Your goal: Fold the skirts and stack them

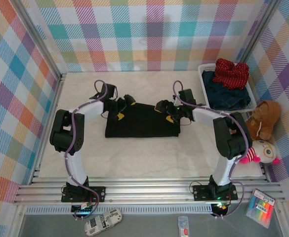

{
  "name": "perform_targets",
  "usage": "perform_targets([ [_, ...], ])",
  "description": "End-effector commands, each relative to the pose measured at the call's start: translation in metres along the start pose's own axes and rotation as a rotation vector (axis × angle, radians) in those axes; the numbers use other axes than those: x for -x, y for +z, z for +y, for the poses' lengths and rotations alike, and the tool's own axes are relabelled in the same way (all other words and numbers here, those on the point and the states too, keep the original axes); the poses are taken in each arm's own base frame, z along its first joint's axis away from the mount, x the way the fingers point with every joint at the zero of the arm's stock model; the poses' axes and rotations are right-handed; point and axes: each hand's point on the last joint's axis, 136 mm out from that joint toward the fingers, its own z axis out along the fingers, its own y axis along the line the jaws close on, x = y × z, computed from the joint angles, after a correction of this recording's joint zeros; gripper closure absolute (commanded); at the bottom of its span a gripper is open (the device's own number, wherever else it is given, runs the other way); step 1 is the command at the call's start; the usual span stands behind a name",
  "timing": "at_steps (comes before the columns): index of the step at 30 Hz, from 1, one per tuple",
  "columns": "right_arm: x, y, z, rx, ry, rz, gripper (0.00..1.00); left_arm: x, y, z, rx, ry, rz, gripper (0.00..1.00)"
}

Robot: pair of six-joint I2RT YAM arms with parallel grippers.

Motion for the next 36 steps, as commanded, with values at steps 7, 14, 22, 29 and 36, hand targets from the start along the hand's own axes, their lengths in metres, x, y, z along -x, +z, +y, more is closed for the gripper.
perform_targets([
  [7, 0.014, 0.055, 0.085, 0.178, -0.05, -0.015, 0.01, 0.028, 0.027, -0.043, -0.104, -0.072, 0.041, 0.0],
  [14, 0.027, 0.087, 0.072, 0.141, -0.094, -0.022, 0.01, 0.052, 0.048, -0.003, 0.006, -0.09, -0.002, 0.0],
  [22, 0.052, 0.064, -0.002, -0.048, -0.1, -0.133, 0.01, 0.04, 0.061, 0.052, 0.194, -0.033, 0.033, 0.0],
  [29, 0.056, 0.015, -0.056, -0.266, -0.085, -0.159, 0.01, 0.037, 0.072, 0.067, 0.212, -0.02, 0.06, 0.0],
  [36, 0.049, -0.034, -0.047, -0.327, -0.121, -0.224, 0.01, 0.04, 0.062, 0.011, 0.035, 0.008, 0.104, 0.0],
])
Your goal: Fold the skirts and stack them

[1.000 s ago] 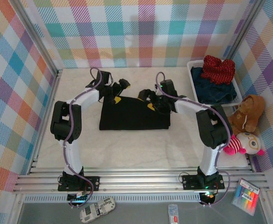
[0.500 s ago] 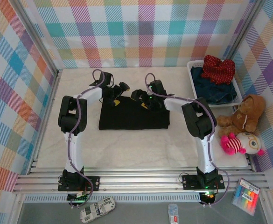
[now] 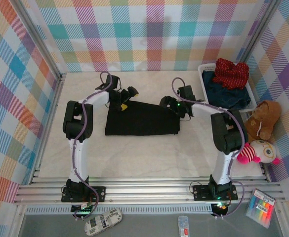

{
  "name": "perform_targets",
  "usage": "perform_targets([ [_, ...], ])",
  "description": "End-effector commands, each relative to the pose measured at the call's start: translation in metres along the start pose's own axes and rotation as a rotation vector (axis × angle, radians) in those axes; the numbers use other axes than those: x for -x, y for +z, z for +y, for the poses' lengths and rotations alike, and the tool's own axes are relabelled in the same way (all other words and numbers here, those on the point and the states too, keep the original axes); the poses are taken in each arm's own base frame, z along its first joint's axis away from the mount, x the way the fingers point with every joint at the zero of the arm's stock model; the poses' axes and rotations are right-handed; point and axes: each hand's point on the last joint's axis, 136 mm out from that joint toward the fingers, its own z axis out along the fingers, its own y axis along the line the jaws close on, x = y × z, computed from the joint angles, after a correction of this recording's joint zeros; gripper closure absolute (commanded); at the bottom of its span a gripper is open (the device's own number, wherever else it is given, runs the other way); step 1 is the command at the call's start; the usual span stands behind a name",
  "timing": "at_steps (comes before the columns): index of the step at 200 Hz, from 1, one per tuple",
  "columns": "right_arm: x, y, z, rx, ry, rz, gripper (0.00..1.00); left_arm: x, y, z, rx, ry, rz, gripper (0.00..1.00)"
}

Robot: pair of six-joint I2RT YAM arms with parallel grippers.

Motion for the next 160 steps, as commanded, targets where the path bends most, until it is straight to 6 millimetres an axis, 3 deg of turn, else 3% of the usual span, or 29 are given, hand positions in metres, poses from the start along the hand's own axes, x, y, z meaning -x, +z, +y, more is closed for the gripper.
perform_targets([
  [1, 0.0, -0.039, -0.014, -0.119, -0.018, -0.062, 0.01, -0.01, 0.006, 0.004, -0.031, -0.041, 0.088, 0.0],
  [18, -0.002, -0.066, -0.033, -0.196, 0.048, -0.15, 0.01, -0.01, -0.011, -0.031, -0.125, -0.021, 0.089, 0.0],
  [37, -0.01, -0.089, -0.048, -0.226, 0.128, -0.226, 0.01, -0.015, -0.034, -0.054, -0.134, 0.031, 0.062, 0.0],
  [62, -0.029, -0.106, -0.062, -0.234, 0.186, -0.236, 0.01, -0.023, -0.06, -0.057, -0.041, 0.072, 0.007, 0.0],
  [94, -0.05, -0.108, -0.045, -0.051, 0.263, -0.14, 0.01, -0.064, -0.069, -0.054, 0.071, 0.136, 0.002, 0.05],
  [126, -0.063, -0.099, -0.037, 0.057, 0.298, -0.107, 0.04, -0.11, -0.069, -0.037, 0.25, 0.223, -0.005, 0.36],
  [160, -0.081, -0.081, -0.04, 0.088, 0.386, -0.031, 0.06, -0.155, -0.056, -0.02, 0.364, 0.279, 0.069, 0.58],
])
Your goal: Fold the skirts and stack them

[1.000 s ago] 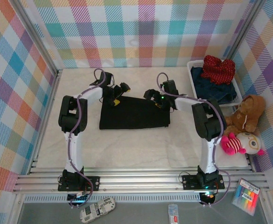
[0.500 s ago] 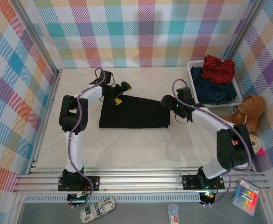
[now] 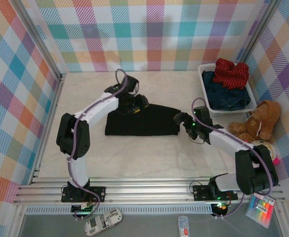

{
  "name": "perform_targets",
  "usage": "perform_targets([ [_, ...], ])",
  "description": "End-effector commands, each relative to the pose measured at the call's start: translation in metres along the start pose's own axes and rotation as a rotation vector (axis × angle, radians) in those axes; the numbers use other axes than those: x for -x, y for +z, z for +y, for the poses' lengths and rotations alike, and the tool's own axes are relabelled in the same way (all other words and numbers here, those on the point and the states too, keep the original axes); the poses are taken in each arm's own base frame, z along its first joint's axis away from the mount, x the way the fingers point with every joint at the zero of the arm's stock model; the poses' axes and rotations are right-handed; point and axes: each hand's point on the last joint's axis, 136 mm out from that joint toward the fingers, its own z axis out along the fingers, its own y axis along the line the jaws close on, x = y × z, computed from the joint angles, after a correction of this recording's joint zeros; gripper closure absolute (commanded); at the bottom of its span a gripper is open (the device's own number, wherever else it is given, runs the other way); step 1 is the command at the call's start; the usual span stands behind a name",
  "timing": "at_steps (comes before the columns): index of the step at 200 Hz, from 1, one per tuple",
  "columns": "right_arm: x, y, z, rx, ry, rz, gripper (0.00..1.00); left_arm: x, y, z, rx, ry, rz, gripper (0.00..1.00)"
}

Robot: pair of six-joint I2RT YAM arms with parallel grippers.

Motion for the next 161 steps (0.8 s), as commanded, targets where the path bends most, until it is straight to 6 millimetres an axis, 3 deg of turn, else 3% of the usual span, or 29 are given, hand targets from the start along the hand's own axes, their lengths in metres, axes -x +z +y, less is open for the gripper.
perform_targets([
  [1, -0.011, 0.01, 0.01, 0.083, 0.08, 0.058, 0.07, -0.038, 0.012, 0.034, 0.189, 0.027, 0.076, 0.59],
  [33, -0.024, 0.025, 0.01, 0.079, 0.107, 0.092, 0.13, -0.065, 0.033, 0.044, 0.268, 0.054, 0.137, 0.68],
  [82, -0.029, 0.038, 0.004, 0.05, 0.128, 0.075, 0.14, -0.091, 0.058, 0.072, 0.367, 0.06, 0.224, 0.7],
  [125, -0.033, 0.046, 0.001, 0.049, 0.131, 0.09, 0.19, -0.103, 0.066, 0.086, 0.391, 0.05, 0.259, 0.7],
  [161, -0.027, 0.046, 0.013, 0.12, 0.075, 0.056, 0.5, -0.103, 0.067, 0.075, 0.34, 0.048, 0.271, 0.7],
])
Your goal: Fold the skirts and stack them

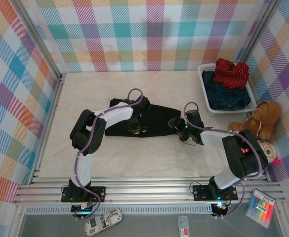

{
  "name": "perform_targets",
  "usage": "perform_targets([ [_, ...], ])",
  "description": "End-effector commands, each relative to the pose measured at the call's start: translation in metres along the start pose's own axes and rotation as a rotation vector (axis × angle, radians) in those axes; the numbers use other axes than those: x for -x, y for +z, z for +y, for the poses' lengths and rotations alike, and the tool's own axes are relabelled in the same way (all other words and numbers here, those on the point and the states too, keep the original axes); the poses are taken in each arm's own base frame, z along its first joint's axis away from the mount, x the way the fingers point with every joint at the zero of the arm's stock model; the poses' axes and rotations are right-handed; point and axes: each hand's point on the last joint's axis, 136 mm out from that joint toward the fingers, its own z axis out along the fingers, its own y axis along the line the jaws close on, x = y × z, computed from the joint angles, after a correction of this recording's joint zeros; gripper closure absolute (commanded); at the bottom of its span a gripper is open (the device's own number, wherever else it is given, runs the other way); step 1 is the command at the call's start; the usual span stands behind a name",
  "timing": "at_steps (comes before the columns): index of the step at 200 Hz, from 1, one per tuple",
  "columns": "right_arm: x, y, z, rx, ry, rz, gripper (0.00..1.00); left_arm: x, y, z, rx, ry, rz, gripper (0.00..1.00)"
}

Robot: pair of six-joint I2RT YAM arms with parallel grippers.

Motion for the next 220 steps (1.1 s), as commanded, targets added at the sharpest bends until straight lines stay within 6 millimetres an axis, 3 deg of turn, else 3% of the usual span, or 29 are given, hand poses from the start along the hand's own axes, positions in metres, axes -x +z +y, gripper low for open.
perform_targets([
  [1, 0.004, 0.001, 0.012, 0.066, -0.051, -0.028, 0.51, -0.013, 0.005, -0.002, -0.002, 0.008, 0.048, 0.7],
  [29, 0.014, -0.003, 0.012, 0.073, -0.063, -0.092, 0.77, -0.005, -0.018, -0.028, -0.154, 0.003, 0.044, 0.69],
  [43, 0.02, -0.006, 0.004, 0.04, -0.077, -0.135, 0.86, 0.008, -0.038, -0.026, -0.213, -0.034, 0.011, 0.68],
  [63, 0.03, -0.011, 0.0, 0.016, -0.13, -0.168, 0.93, 0.033, -0.069, -0.003, -0.222, -0.061, -0.08, 0.6],
  [85, 0.039, -0.014, -0.003, 0.0, -0.183, -0.176, 0.99, 0.06, -0.085, 0.051, -0.107, -0.1, -0.167, 0.57],
  [115, 0.049, -0.017, 0.001, -0.016, -0.27, -0.171, 1.0, 0.081, -0.072, 0.105, -0.077, -0.192, -0.162, 0.58],
  [134, 0.051, -0.016, 0.007, -0.03, -0.35, -0.149, 1.0, 0.089, -0.059, 0.119, -0.08, -0.199, -0.137, 0.58],
  [174, 0.055, -0.01, 0.012, -0.077, -0.438, -0.119, 1.0, 0.093, -0.025, 0.108, -0.204, -0.209, -0.058, 0.63],
  [192, 0.056, -0.007, 0.014, -0.083, -0.46, -0.104, 1.0, 0.089, -0.012, 0.107, -0.223, -0.218, -0.027, 0.73],
  [220, 0.061, -0.009, 0.028, -0.077, -0.502, -0.104, 1.0, 0.081, -0.002, 0.123, -0.148, -0.242, -0.015, 0.88],
])
